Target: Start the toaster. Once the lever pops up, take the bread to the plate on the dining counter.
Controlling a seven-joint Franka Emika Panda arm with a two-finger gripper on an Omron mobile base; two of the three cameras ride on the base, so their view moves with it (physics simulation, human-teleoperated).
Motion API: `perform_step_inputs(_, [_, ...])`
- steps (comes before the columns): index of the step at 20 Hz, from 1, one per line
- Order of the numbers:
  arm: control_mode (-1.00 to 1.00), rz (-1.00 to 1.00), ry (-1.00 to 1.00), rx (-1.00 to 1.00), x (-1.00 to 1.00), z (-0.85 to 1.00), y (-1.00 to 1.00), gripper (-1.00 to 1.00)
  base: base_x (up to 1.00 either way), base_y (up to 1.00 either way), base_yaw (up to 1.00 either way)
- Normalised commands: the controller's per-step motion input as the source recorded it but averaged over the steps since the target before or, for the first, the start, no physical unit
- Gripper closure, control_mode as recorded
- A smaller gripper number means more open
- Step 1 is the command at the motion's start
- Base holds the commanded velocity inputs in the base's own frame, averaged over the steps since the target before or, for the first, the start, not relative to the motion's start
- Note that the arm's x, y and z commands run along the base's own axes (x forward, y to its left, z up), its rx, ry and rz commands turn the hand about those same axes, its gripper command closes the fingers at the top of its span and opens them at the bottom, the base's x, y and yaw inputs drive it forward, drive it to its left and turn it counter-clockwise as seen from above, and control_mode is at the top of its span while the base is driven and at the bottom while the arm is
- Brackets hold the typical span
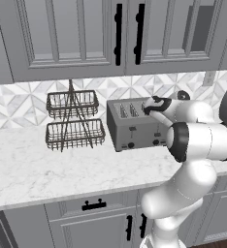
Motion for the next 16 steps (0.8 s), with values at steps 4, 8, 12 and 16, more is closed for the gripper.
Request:
perform_step_inputs(4, [-1.00, 0.00, 0.00, 0.00, 0.00, 0.00, 0.00, -1.00, 0.00, 0.00, 0.00])
perform_step_inputs(8, [-1.00, 0.00, 0.00, 0.00, 0.00, 0.00, 0.00, -1.00, 0.00, 0.00, 0.00])
perform_step_inputs(12, [-1.00, 0.00, 0.00, 0.00, 0.00, 0.00, 0.00, -1.00, 0.00, 0.00, 0.00])
perform_step_inputs(16, [-1.00, 0.00, 0.00, 0.00, 0.00, 0.00, 0.00, -1.00, 0.00, 0.00, 0.00])
